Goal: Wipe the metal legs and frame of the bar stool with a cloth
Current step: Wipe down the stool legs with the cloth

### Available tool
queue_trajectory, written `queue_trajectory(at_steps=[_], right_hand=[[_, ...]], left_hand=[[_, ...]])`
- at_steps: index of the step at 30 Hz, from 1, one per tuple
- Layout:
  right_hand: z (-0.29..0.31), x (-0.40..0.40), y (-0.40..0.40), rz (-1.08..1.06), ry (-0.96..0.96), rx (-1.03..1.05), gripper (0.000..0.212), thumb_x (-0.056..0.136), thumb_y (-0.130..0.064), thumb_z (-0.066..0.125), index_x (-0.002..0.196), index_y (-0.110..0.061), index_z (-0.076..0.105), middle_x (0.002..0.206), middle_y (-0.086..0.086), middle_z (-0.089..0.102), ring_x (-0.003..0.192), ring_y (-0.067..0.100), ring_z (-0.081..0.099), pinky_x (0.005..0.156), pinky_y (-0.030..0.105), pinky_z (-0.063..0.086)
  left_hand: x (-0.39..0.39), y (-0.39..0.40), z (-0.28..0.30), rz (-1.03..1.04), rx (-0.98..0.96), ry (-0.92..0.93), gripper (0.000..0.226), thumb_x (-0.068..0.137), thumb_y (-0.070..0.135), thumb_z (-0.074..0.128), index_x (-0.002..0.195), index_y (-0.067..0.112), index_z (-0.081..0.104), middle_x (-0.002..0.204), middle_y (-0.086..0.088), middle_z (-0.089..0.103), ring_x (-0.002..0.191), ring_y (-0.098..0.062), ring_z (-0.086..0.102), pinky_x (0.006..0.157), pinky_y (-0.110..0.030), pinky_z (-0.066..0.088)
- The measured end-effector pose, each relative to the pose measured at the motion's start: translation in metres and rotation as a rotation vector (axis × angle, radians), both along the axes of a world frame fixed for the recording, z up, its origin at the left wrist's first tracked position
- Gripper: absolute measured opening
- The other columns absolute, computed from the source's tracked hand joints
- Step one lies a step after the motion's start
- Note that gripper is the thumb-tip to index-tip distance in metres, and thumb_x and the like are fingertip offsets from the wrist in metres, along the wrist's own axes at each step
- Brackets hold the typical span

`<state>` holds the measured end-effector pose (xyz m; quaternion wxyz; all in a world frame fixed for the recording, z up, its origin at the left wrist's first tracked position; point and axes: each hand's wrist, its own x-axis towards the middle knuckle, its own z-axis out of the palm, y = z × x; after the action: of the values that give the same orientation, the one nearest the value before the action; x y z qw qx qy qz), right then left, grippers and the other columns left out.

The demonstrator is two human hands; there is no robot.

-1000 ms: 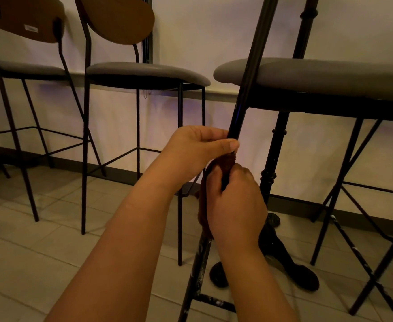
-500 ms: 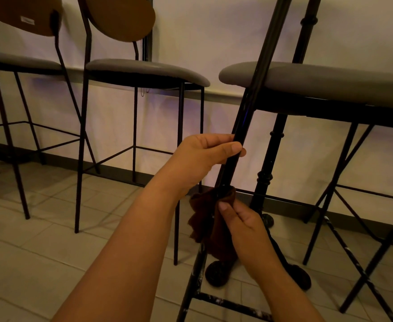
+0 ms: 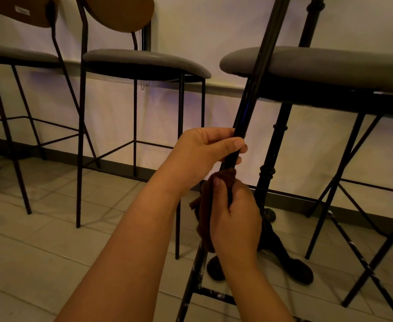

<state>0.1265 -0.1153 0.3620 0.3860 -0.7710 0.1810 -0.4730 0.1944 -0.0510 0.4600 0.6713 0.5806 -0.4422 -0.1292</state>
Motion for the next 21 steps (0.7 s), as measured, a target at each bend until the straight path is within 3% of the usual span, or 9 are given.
queue_trajectory(at_steps=[2, 8, 12, 17, 21], right_hand=[[0.005, 0.004, -0.001, -0.056, 0.014, -0.042, 0.027, 0.091, -0.059, 0.030, 0.092, -0.042, 0.051, 0.088, -0.013, 0.063, 0.071, 0.003, 0.062, 0.056, 0.023, 0.052], [-0.001, -0.003, -0.004, -0.050, 0.034, -0.126, 0.033, 0.091, -0.052, 0.031, 0.099, -0.033, 0.056, 0.090, -0.012, 0.061, 0.077, 0.006, 0.060, 0.062, 0.032, 0.055], [0.000, -0.007, -0.009, 0.044, 0.055, -0.092, 0.012, 0.093, -0.045, 0.042, 0.096, -0.040, 0.053, 0.092, -0.015, 0.062, 0.079, 0.002, 0.061, 0.065, 0.027, 0.055], [0.011, -0.002, -0.005, 0.066, -0.003, 0.023, 0.033, 0.093, -0.057, 0.033, 0.088, -0.035, 0.057, 0.082, -0.009, 0.066, 0.066, 0.005, 0.066, 0.058, 0.032, 0.058], [0.005, -0.001, 0.001, 0.131, -0.008, 0.135, 0.033, 0.092, -0.053, 0.036, 0.102, -0.033, 0.059, 0.087, -0.007, 0.069, 0.075, 0.009, 0.068, 0.065, 0.038, 0.060]], left_hand=[[0.000, 0.000, 0.000, 0.004, 0.003, -0.005, 0.017, 0.089, 0.016, 0.061, 0.103, 0.018, 0.069, 0.087, 0.005, 0.075, 0.079, -0.010, 0.072, 0.070, -0.014, 0.055], [-0.001, 0.000, -0.002, -0.002, 0.003, 0.006, 0.019, 0.089, 0.015, 0.061, 0.107, 0.015, 0.068, 0.085, 0.006, 0.075, 0.078, -0.008, 0.072, 0.070, -0.015, 0.055], [-0.003, -0.001, -0.001, 0.003, 0.002, 0.023, 0.018, 0.089, 0.015, 0.061, 0.105, 0.015, 0.069, 0.083, 0.007, 0.075, 0.075, -0.007, 0.072, 0.063, -0.012, 0.053], [-0.004, 0.000, -0.002, 0.018, 0.004, 0.032, 0.017, 0.089, 0.016, 0.062, 0.104, 0.016, 0.070, 0.085, 0.005, 0.076, 0.077, -0.009, 0.072, 0.069, -0.015, 0.055], [-0.004, -0.001, -0.002, 0.034, 0.002, 0.024, 0.018, 0.089, 0.015, 0.062, 0.105, 0.015, 0.070, 0.087, 0.002, 0.076, 0.076, -0.009, 0.071, 0.069, -0.015, 0.055]])
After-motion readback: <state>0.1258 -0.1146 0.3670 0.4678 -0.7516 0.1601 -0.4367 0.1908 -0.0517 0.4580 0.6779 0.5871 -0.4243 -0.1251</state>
